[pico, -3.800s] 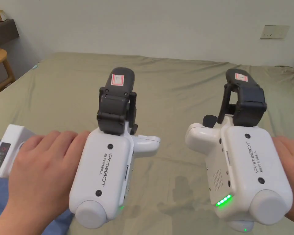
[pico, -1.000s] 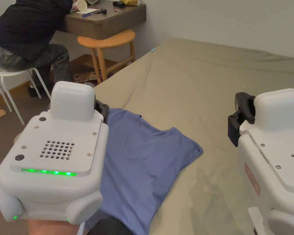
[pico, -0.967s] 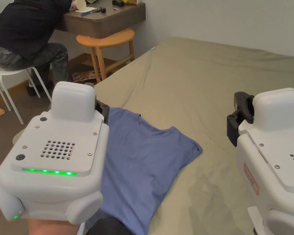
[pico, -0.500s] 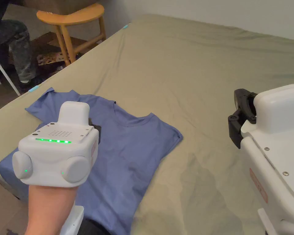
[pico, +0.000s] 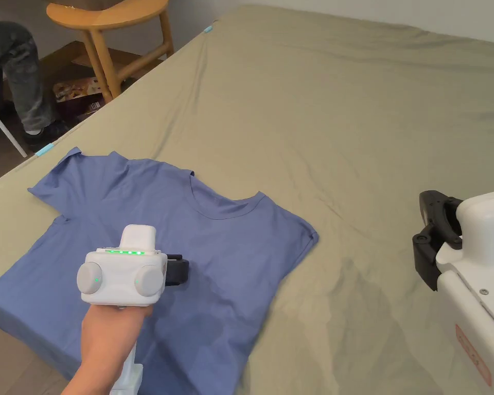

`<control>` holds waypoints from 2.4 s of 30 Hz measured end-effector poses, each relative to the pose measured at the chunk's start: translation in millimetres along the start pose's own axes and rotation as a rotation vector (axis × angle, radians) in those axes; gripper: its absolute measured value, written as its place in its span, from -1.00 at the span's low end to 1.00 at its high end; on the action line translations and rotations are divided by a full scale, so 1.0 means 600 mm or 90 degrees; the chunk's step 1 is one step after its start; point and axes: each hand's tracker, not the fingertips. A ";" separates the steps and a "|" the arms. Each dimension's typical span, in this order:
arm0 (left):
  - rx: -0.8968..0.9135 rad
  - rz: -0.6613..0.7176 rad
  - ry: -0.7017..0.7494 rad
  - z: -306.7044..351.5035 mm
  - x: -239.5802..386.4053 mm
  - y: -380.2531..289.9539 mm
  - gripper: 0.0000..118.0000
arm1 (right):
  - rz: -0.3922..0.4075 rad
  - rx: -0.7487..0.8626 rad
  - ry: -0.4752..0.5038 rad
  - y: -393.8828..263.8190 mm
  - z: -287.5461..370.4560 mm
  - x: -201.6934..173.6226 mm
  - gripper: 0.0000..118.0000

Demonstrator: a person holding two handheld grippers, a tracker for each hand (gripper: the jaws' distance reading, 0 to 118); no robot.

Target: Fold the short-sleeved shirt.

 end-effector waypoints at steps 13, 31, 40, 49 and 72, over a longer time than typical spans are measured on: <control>0.055 -0.020 0.013 0.019 0.032 -0.004 -1.00 | -0.031 -0.028 -0.001 -0.017 -0.011 0.016 -0.98; 0.341 0.092 -0.171 0.290 -0.016 0.051 -1.00 | -0.055 0.013 -0.044 0.006 0.087 0.073 -0.98; 0.545 0.073 -0.190 0.503 -0.025 0.121 -1.00 | -0.062 0.058 -0.077 0.020 0.149 0.101 -0.98; 0.716 -0.091 -0.220 0.693 0.059 0.219 -1.00 | -0.099 0.079 -0.138 0.010 0.204 0.161 -0.98; 0.260 -0.441 -0.537 0.429 0.728 -0.008 -1.00 | -0.177 -0.016 -0.322 -0.141 0.278 0.359 -0.98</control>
